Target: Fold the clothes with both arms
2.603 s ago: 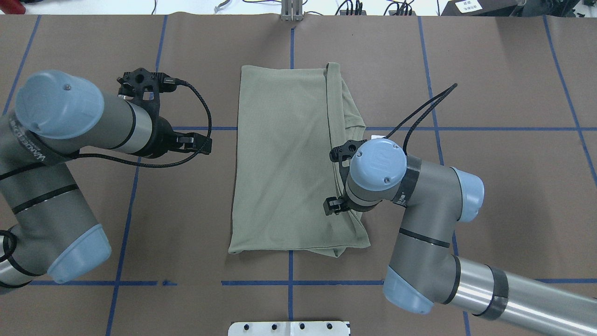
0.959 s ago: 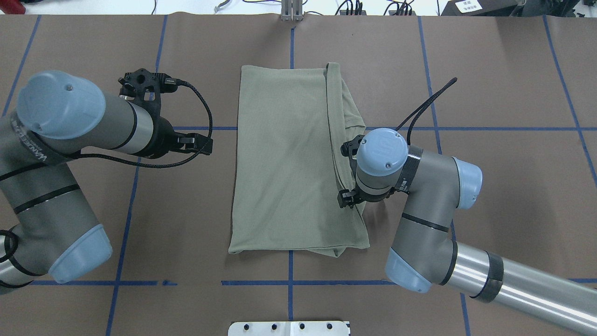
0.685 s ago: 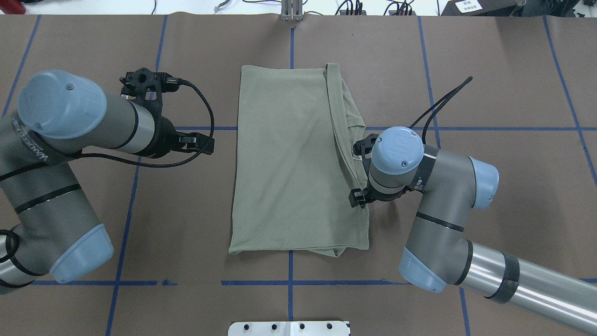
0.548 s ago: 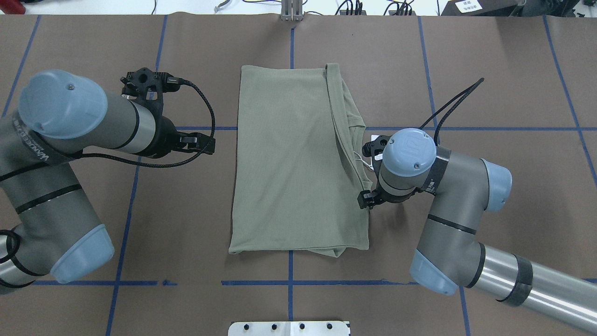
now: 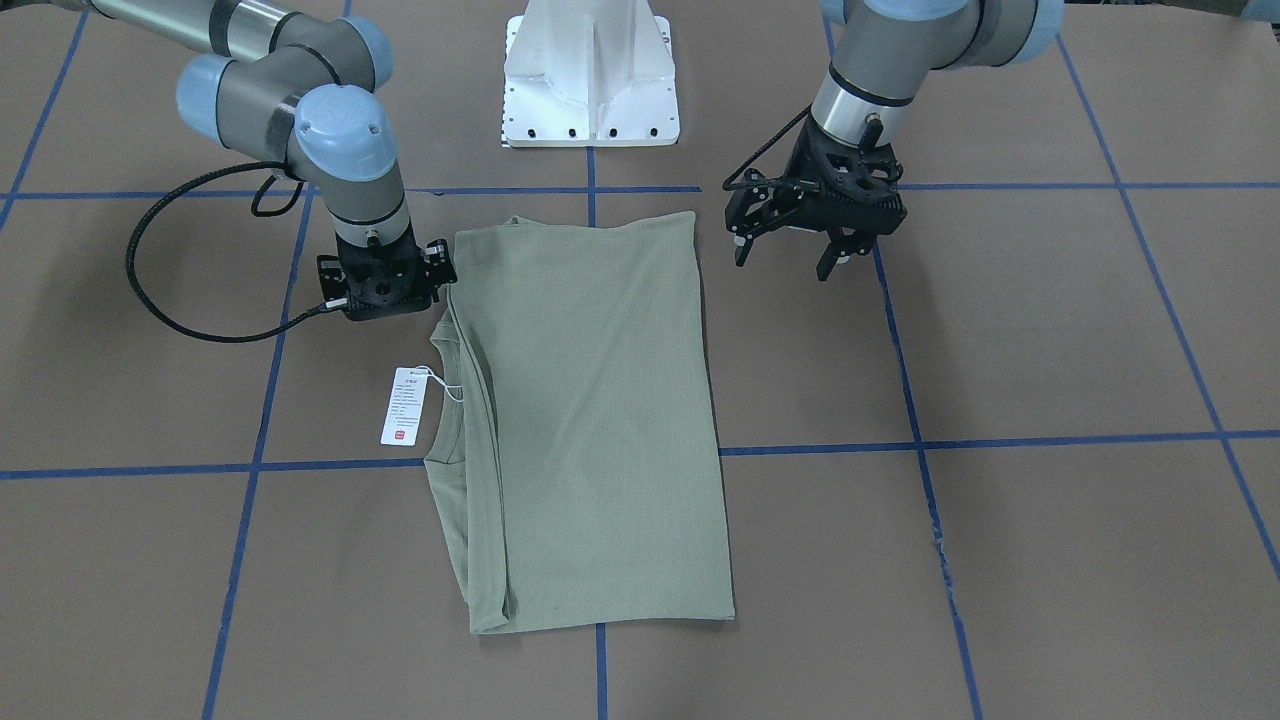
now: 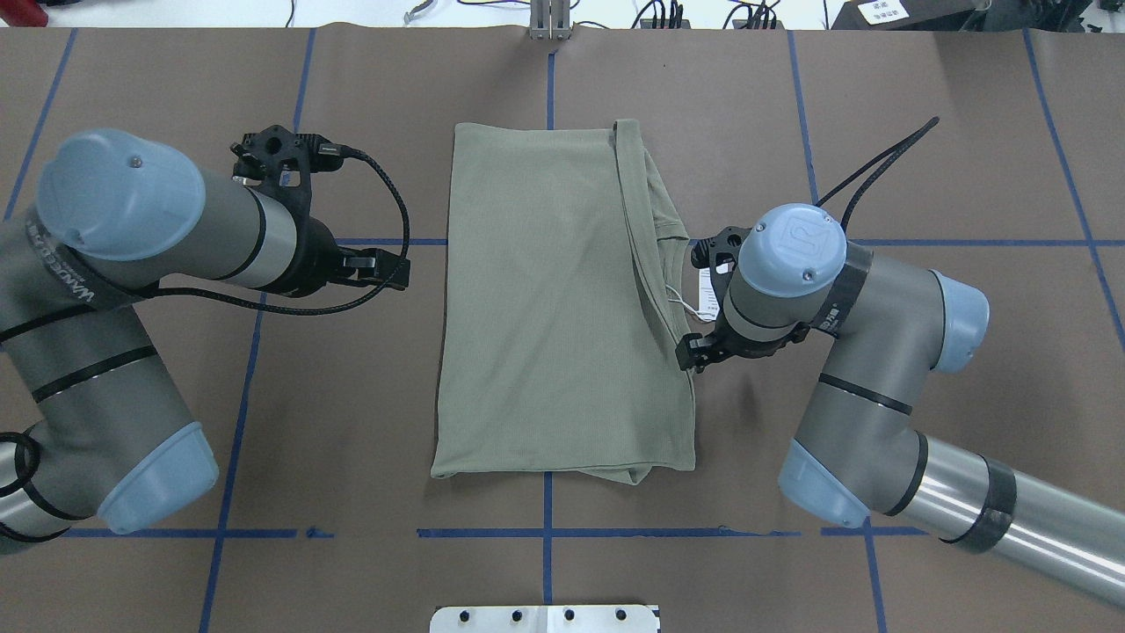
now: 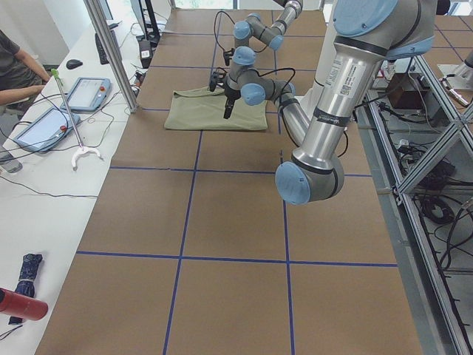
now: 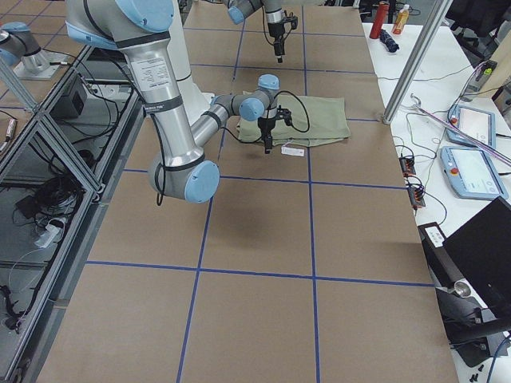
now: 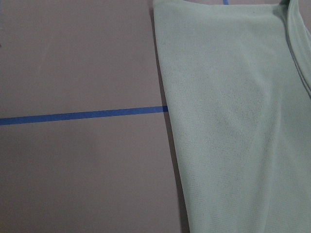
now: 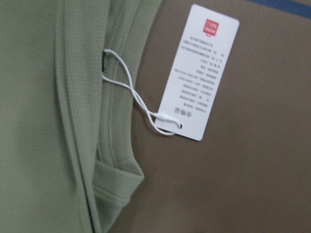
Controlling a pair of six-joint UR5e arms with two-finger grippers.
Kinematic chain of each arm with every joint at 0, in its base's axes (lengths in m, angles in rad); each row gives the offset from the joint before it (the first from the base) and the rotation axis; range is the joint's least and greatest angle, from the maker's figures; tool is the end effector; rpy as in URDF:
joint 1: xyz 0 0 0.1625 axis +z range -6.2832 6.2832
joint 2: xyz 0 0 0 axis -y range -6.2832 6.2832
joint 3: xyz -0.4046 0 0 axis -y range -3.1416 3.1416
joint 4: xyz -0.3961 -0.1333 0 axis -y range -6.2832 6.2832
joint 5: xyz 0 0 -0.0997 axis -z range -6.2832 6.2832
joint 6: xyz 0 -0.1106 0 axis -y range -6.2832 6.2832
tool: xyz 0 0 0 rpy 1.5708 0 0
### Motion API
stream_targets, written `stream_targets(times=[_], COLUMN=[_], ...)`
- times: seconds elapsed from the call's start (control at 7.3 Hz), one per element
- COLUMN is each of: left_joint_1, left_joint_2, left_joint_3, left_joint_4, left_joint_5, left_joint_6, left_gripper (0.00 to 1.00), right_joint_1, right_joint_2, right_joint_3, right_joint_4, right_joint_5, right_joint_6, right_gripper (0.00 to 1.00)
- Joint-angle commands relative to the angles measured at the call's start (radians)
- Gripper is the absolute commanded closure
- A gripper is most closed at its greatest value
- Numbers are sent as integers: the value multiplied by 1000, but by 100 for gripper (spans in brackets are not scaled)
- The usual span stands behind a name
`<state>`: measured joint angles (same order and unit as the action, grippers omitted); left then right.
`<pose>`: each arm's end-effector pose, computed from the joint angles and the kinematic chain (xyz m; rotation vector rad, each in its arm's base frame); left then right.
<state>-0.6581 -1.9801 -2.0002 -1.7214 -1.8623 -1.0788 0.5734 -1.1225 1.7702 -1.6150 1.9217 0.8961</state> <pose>0.3881 -0.4284 0.2139 0.3095 0.9685 -0.0074 -0.4795 -0.4230 0.3171 0.0730 -0.6843 -0.2031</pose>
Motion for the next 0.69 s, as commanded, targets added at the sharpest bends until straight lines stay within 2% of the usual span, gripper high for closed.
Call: stream_targets(times=[0.0,0.41,0.55], left_joint_1=[0,0,0], left_joint_2=[-2,1,4], left_joint_3=[0,1,1], left_joint_4=[0,2,2], left_joint_5=[0,0,0], left_joint_6=[5,5,5], left_gripper=[0,0,0], right_joint_1=[29,42,60], right_joint_2=[132,252,253], right_joint_3=[-111,-294,-301], right_joint_4=[-6,1,0], right_joint_5=[13,-12,-10], right_joint_6=[-14,-51,-66], right_gripper=[0,0,0])
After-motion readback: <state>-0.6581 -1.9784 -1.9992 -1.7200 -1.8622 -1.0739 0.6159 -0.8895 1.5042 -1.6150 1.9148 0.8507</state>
